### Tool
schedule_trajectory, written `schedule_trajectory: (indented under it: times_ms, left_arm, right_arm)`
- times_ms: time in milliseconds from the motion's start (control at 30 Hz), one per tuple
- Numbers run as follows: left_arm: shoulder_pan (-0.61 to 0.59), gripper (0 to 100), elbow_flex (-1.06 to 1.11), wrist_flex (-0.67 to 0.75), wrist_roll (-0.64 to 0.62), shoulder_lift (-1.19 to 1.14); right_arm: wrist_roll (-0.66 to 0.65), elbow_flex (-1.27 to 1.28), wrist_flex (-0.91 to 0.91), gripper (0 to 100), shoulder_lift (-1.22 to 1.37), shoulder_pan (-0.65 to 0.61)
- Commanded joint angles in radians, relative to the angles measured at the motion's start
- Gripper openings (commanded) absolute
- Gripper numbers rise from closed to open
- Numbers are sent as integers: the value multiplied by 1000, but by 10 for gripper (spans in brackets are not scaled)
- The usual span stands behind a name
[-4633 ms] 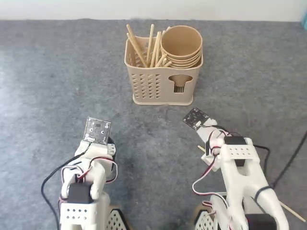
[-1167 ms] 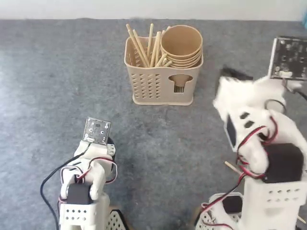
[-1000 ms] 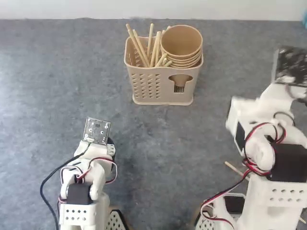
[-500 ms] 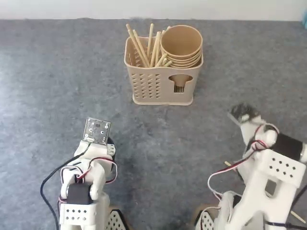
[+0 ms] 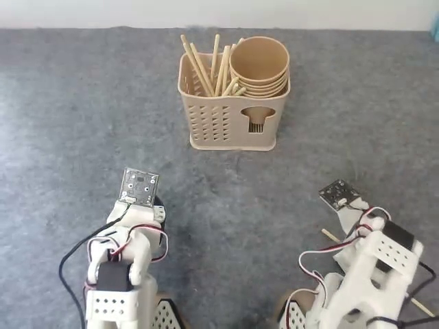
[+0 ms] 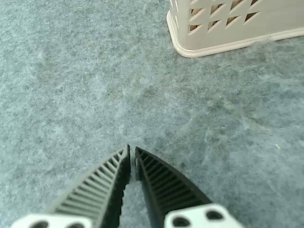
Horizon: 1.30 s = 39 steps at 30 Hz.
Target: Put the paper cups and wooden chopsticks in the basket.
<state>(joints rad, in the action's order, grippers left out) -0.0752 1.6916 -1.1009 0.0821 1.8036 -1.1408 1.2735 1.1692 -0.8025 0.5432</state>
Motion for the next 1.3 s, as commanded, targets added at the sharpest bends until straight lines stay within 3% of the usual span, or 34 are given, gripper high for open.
schedule_trajectory:
  times_ms: [0, 400, 867, 1267]
  left_arm:
    - [3, 13, -7, 23, 6, 17]
    - [3, 13, -7, 23, 6, 17]
    - [3, 13, -7, 23, 6, 17]
    - [3, 13, -7, 21, 6, 17]
  right_arm:
    - [-17, 0, -51, 95, -13, 15]
    - [-23, -186, 104, 95, -21, 13]
    - [-23, 12, -208, 95, -10, 13]
    - [-23, 130, -308, 90, -21, 13]
